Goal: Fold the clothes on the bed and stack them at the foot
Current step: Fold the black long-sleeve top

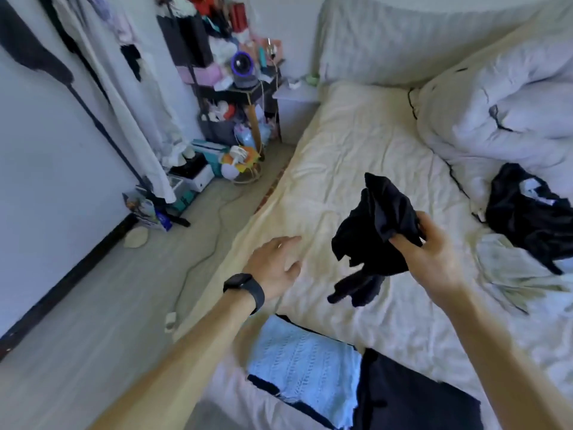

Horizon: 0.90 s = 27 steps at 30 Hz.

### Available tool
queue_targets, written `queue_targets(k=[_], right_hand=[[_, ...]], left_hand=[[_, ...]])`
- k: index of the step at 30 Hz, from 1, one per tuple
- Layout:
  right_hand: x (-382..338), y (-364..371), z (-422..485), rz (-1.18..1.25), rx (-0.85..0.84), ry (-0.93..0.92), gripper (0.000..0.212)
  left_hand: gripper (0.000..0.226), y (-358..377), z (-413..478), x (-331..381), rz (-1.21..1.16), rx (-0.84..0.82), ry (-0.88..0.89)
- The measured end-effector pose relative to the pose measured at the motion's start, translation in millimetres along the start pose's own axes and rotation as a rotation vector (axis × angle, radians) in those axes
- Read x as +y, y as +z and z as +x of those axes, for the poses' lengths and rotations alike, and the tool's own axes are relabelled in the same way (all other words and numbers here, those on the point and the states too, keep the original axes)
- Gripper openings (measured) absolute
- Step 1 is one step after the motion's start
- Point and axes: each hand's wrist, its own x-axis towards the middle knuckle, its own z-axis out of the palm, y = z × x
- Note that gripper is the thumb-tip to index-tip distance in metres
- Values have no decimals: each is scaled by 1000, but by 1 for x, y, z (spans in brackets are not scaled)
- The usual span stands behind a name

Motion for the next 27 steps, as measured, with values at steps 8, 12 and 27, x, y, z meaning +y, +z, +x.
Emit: queue_targets(k=[8, 12, 27], right_hand=[[-147, 284, -10, 74, -211, -134, 19], [-195, 400, -15, 183, -286, -110, 19], [-299, 534, 60, 312, -429, -156, 24]], left_hand=[[70, -221, -55, -221, -1, 222, 24], [80, -308, -79, -295, 11, 235, 32], [18, -430, 6, -381, -247, 133, 130]])
